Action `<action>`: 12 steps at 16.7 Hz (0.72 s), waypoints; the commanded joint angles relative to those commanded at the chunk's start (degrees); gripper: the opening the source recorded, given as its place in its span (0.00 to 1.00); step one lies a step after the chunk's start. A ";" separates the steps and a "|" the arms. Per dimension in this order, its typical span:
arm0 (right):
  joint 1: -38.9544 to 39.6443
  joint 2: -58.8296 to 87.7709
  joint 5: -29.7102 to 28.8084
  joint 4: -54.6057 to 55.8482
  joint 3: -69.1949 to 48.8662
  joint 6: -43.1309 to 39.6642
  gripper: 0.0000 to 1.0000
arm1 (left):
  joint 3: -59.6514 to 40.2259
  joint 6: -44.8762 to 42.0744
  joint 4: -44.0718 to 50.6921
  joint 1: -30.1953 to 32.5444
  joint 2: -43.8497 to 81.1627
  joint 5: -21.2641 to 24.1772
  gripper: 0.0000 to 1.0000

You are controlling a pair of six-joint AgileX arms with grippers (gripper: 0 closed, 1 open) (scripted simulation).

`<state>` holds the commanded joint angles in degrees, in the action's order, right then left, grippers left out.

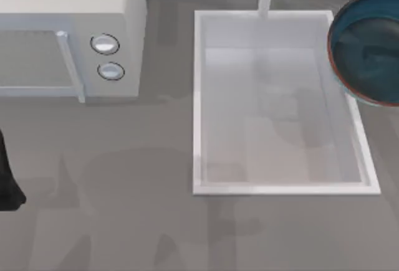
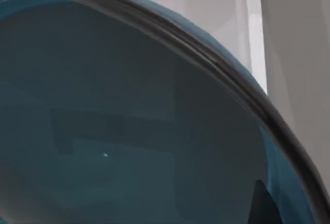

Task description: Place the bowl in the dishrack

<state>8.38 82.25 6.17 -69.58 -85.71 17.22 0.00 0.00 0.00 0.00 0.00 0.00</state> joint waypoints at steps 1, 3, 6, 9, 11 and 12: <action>-3.15 -1.52 2.03 4.19 1.26 -1.05 0.00 | 0.00 0.00 0.00 0.00 0.00 0.00 1.00; -9.94 -4.83 6.37 13.66 4.15 -3.39 0.00 | 0.00 0.00 0.00 0.00 0.00 0.00 1.00; -20.65 -10.46 13.21 29.35 8.99 -7.32 0.00 | 0.00 0.00 0.00 0.00 0.00 0.00 1.00; -30.88 -16.48 19.90 44.25 13.73 -11.22 0.00 | 0.00 0.00 0.00 0.00 0.00 0.00 1.00; -36.76 -20.24 23.81 52.12 16.45 -13.43 0.00 | 0.00 0.00 0.00 0.00 0.00 0.00 1.00; -39.24 -21.87 25.47 55.14 17.57 -14.35 0.00 | 0.00 0.00 0.00 0.00 0.00 0.00 1.00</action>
<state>-30.86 60.39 31.64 -14.44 -68.14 2.87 0.00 0.00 0.00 0.00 0.00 0.00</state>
